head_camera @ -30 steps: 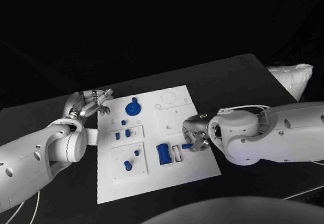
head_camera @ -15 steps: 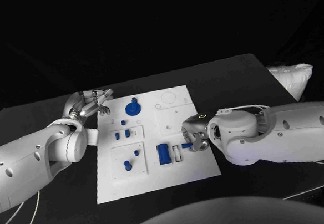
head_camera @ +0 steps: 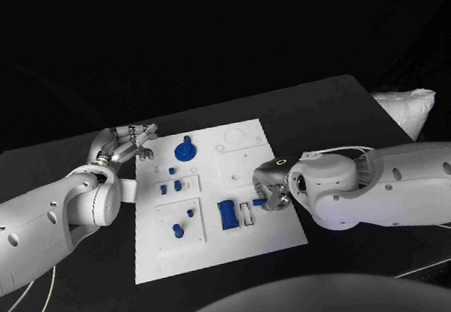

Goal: Assemble the parts on the task board

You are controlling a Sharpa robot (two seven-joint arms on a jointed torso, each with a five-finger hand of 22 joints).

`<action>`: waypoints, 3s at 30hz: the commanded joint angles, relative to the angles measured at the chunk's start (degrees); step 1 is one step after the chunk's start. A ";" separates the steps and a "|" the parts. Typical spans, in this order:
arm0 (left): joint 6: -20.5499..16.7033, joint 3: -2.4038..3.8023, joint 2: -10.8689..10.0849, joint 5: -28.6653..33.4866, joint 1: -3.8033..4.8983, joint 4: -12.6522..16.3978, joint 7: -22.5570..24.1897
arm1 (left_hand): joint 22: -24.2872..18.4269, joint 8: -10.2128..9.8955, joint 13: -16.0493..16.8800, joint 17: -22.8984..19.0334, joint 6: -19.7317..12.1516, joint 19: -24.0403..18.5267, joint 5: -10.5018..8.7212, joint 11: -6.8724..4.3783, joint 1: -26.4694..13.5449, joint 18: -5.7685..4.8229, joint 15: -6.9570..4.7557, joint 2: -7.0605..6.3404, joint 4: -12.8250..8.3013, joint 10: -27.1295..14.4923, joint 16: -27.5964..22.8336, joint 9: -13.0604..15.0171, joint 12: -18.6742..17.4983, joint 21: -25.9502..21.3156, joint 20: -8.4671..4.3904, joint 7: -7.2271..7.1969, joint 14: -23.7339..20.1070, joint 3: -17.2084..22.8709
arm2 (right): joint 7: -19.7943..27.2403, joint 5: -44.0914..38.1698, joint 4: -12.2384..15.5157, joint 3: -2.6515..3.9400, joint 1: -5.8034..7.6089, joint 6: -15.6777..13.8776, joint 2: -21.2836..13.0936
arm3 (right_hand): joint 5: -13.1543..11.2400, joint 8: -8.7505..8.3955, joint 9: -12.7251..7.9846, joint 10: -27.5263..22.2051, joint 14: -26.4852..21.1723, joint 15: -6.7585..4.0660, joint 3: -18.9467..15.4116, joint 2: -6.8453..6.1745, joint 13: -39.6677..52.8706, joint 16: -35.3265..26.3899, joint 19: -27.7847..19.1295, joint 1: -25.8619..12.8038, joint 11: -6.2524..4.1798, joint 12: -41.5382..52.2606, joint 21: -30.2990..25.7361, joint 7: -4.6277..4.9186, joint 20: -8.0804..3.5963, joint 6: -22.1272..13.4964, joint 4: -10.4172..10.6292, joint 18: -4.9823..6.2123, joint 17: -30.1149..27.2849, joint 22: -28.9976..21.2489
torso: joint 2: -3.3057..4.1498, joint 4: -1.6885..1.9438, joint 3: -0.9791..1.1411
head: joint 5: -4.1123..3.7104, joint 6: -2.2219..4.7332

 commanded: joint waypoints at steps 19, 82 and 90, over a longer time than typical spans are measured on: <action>0.91 0.04 0.02 -0.22 0.01 0.14 0.31 | 0.13 0.39 -0.01 -0.13 -0.36 0.32 0.37 0.15 0.13 0.59 0.06 0.63 -0.02 -0.39 -0.39 0.10 0.24 -0.35 0.04 0.07 -0.39 -0.35 | -0.87 5.06 1.48 -0.61 -0.66 -3.98 -1.61 | 3.39 -9.23 -14.77 6.01 5.97 -0.45 6.54 1.23 15.07 0.23 6.00 0.71 -0.48 0.16 0.26 -0.47 -0.32 10.52 0.24 -0.39 15.08 15.07 | 0.02 0.01 0.03 | 0.26 0.01; 0.83 0.04 0.18 -0.26 0.01 0.20 0.12 | 0.18 0.40 -0.01 -0.14 -0.40 0.35 0.37 0.16 0.19 0.59 0.06 0.69 -0.03 -0.41 -0.41 0.10 0.30 -0.42 0.04 0.08 -0.40 -0.47 | 2.74 70.82 -4.37 -0.61 3.51 -12.59 -1.15 | 1.24 -12.27 -16.75 6.01 5.97 -0.76 6.09 -0.08 15.07 0.23 6.00 -0.49 -0.64 0.16 0.26 -0.70 -0.59 13.07 0.95 -0.39 15.08 15.07 | 0.00 -0.01 0.01 | 0.92 0.01; 0.82 0.04 0.13 -0.33 0.01 0.20 0.09 | 0.18 0.40 -0.01 -0.14 -0.40 0.35 0.37 0.16 0.19 0.59 0.06 0.69 -0.03 -0.41 -0.41 0.10 0.30 -0.42 0.04 0.08 -0.40 -0.47 | 3.14 71.26 -4.44 -0.61 3.39 -14.01 -0.94 | 0.66 -12.57 -16.91 6.01 5.97 -0.77 5.88 0.01 15.07 0.23 6.00 -0.75 -0.68 0.16 0.26 -0.72 -0.62 13.30 1.25 -0.39 15.08 15.07 | -0.01 -0.04 0.01 | 0.92 0.01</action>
